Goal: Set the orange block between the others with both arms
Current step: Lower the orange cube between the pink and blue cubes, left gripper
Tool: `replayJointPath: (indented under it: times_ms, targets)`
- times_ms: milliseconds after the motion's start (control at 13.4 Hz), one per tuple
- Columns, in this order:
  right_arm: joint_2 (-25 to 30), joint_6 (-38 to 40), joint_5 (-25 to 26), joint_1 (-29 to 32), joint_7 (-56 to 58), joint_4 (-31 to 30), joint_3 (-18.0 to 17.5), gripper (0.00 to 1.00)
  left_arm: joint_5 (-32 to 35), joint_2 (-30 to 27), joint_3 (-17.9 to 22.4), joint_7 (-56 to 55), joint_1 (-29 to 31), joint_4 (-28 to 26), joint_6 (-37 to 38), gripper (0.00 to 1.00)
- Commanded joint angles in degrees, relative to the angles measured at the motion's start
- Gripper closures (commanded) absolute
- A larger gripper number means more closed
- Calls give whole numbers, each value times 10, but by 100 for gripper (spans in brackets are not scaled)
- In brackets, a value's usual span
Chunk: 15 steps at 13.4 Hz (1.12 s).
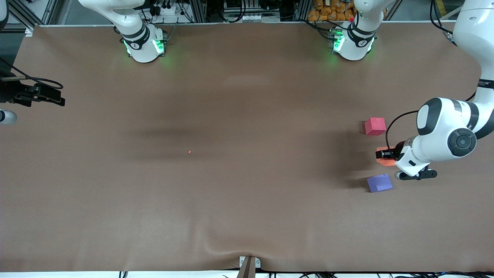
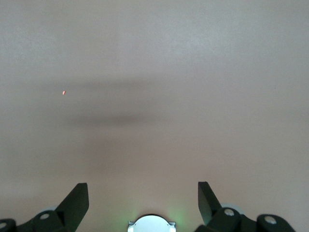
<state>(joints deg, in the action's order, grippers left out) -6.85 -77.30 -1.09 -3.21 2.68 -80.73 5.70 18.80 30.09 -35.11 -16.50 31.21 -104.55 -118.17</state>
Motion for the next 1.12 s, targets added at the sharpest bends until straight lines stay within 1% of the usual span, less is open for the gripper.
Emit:
replayJointPath:
  times_ms: [0,75,299,597,1045]
  targets:
    - [-2,1,5,0,6,3,-2,0,14,-14,-3,-10,3,-26,-25,100]
    - [-6,0,4,0,6,3,-2,0,28,-9,-3,-11,3,-30,-34,100]
    - [-11,0,1,-1,6,3,-2,0,37,5,-2,-5,7,-33,-47,100]
    - [-10,3,2,5,6,5,-2,0,41,22,0,-5,7,-32,-62,100]
    - [-11,0,6,-7,-8,4,-2,0,55,46,1,-12,6,-32,-81,100]
